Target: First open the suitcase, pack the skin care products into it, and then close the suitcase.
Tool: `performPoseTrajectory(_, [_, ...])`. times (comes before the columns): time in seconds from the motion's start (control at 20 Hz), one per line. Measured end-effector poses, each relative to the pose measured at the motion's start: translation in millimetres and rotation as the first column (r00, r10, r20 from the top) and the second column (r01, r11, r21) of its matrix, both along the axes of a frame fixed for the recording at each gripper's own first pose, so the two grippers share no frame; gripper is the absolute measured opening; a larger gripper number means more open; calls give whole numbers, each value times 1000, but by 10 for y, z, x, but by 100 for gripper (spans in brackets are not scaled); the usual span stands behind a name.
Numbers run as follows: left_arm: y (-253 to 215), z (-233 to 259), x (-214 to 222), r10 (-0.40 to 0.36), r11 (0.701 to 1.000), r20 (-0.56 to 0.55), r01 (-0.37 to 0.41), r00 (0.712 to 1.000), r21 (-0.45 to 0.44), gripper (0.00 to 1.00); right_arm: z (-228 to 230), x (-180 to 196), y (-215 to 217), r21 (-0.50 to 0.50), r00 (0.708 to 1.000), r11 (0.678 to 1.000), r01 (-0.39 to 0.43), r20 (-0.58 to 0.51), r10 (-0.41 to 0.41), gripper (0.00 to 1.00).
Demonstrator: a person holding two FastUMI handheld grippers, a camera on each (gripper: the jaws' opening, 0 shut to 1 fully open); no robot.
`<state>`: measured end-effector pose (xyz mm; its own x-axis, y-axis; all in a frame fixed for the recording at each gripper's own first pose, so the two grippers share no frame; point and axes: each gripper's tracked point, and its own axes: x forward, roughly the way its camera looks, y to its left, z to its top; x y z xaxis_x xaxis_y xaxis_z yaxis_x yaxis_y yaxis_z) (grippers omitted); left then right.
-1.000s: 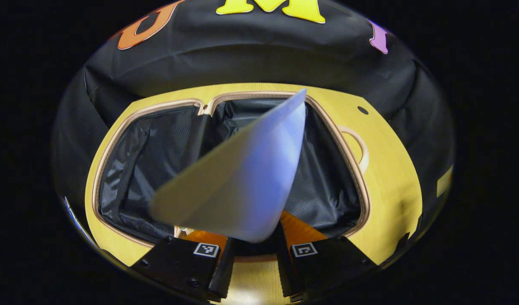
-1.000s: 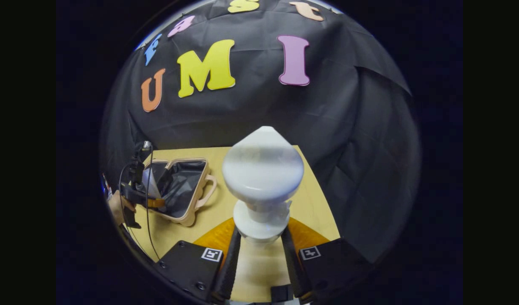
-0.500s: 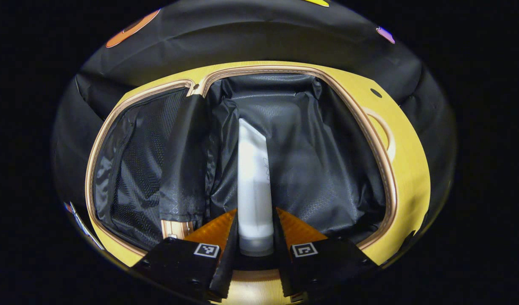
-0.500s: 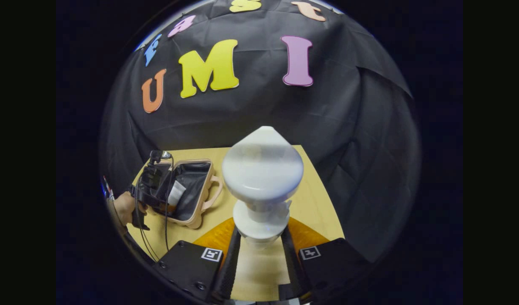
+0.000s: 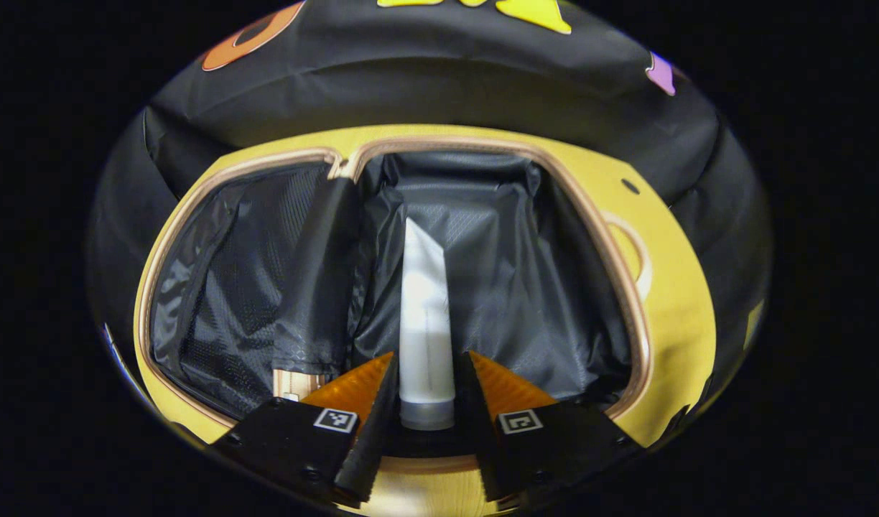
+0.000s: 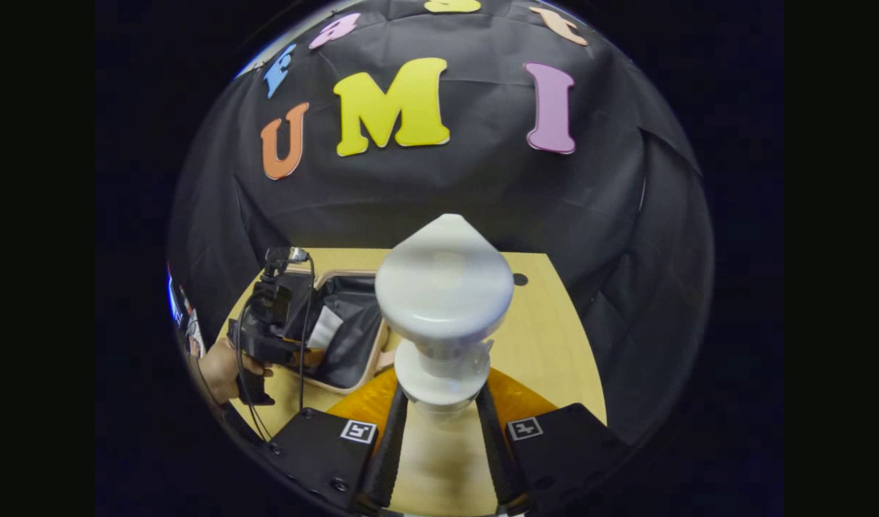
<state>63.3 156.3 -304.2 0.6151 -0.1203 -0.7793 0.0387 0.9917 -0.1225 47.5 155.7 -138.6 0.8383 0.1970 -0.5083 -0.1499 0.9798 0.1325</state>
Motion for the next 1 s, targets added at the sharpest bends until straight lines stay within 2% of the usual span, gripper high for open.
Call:
performPoseTrajectory(0.1, [37,315,-28,-18,999,92,15,996,28,89,67,138,210,19,1000,1000,-25,6,25,49])
performPoseTrajectory(0.15, [88,496,-68,-26,999,143,20,989,46,81,85,215,324,23,999,999,-35,7,35,49])
performPoseTrajectory(0.2, [150,691,-81,-30,998,207,16,978,66,82,92,290,447,29,999,998,-47,6,47,49])
performPoseTrajectory(0.3, [263,1106,-143,-42,996,336,11,941,92,88,77,414,713,52,997,996,-74,-9,74,49])
performPoseTrajectory(0.35, [334,1262,-196,-36,995,387,-1,921,96,100,59,454,833,62,996,994,-89,-17,90,49])
performPoseTrajectory(0.45, [424,1555,-325,-24,996,475,-21,880,88,99,1,555,1026,55,993,993,-108,-33,110,49])
performPoseTrajectory(0.65, [823,2297,-625,16,993,634,-84,773,78,99,-245,639,1468,35,982,985,-169,-82,171,47])
performPoseTrajectory(0.8, [1099,2605,-793,37,989,689,-124,724,78,99,-518,651,1758,49,969,981,-188,-153,193,49])
performPoseTrajectory(1.0, [1461,2853,-974,97,982,721,-183,687,41,98,-986,590,2047,29,946,981,-194,-260,195,49])
